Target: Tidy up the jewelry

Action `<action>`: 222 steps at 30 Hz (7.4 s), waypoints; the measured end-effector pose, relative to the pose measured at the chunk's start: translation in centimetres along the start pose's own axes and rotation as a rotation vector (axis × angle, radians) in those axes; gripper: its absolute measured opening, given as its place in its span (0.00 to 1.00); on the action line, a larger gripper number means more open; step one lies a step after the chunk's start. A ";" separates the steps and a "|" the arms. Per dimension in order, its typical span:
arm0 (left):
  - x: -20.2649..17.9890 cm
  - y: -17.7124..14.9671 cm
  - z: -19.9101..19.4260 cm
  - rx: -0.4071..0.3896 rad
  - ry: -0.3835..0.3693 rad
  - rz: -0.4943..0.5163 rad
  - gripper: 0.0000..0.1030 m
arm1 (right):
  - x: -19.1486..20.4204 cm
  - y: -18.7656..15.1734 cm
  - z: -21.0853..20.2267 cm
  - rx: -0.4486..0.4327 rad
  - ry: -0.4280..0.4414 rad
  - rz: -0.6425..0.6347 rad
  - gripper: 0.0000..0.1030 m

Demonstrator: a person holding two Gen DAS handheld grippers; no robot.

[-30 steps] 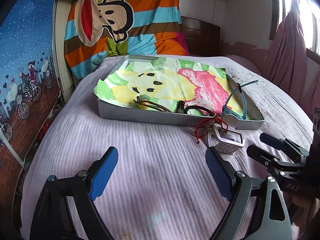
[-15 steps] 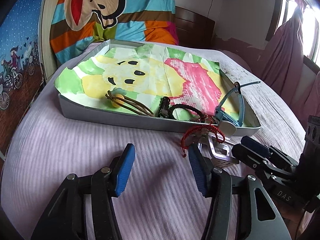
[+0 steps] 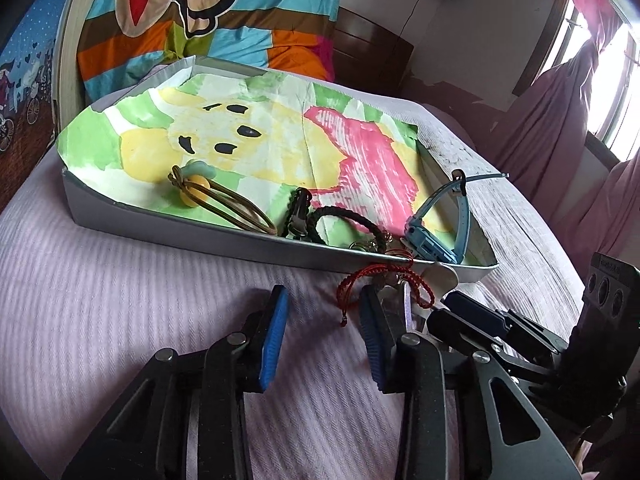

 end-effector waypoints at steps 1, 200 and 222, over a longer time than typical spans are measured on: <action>0.0 0.0 0.1 0.003 0.002 0.000 0.25 | 0.0 0.0 0.0 0.001 0.000 -0.001 0.36; 3.8 -15.6 -24.1 -0.491 0.380 0.031 0.93 | 13.7 -7.7 -15.0 -0.321 -0.180 -0.116 1.00; 3.8 -15.8 -24.1 -0.495 0.382 0.032 0.93 | 13.4 -7.8 -15.0 -0.318 -0.183 -0.107 1.00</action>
Point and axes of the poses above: each gripper's, at about its wrist camera, not at the fingertips, and z roughly the way its jaws point, x to its left, y to its top, the point moved 6 cm from there along z, roughly the way its jaws point, and after that the axes turned 15 degrees about y, right-handed, at the moved point
